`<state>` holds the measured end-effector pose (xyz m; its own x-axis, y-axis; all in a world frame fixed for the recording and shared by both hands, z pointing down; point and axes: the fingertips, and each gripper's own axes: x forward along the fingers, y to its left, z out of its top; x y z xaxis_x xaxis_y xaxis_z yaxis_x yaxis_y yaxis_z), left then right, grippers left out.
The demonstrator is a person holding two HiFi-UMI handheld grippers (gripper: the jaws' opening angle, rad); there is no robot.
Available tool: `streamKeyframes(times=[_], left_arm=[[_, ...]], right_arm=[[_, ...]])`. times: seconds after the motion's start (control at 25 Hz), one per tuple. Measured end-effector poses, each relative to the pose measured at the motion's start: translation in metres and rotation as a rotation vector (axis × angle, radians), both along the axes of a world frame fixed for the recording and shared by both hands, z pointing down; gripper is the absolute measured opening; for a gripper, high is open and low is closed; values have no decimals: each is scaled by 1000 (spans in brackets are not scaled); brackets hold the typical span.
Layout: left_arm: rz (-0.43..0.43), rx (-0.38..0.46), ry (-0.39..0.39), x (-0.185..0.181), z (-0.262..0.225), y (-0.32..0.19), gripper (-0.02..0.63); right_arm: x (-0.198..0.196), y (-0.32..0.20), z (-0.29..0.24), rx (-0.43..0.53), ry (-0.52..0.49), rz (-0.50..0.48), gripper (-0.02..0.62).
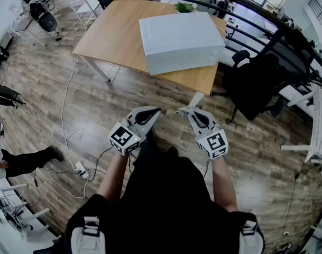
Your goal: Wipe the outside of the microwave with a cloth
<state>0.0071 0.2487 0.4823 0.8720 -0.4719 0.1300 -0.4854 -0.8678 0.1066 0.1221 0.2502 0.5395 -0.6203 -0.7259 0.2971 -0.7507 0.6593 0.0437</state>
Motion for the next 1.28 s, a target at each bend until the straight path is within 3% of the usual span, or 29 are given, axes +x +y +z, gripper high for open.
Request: streamKeyframes(times=[0.24,0.36,0.68,1.28], left_arm=[[-6,-7,10,-3,4,2,2],[2,-32,-26,-7,14,5,2],[-3,-12,10,-11,10,1,2],[-9,-22,-3,-32,14,-17,2]], right_arm=[[-4,4,3,-6,-18,14,15],[-7,5,5,-15,-17,13,17],[-10,5,5,-30,-42,18,15],[-29,-12,13,-19,-47,0,17]])
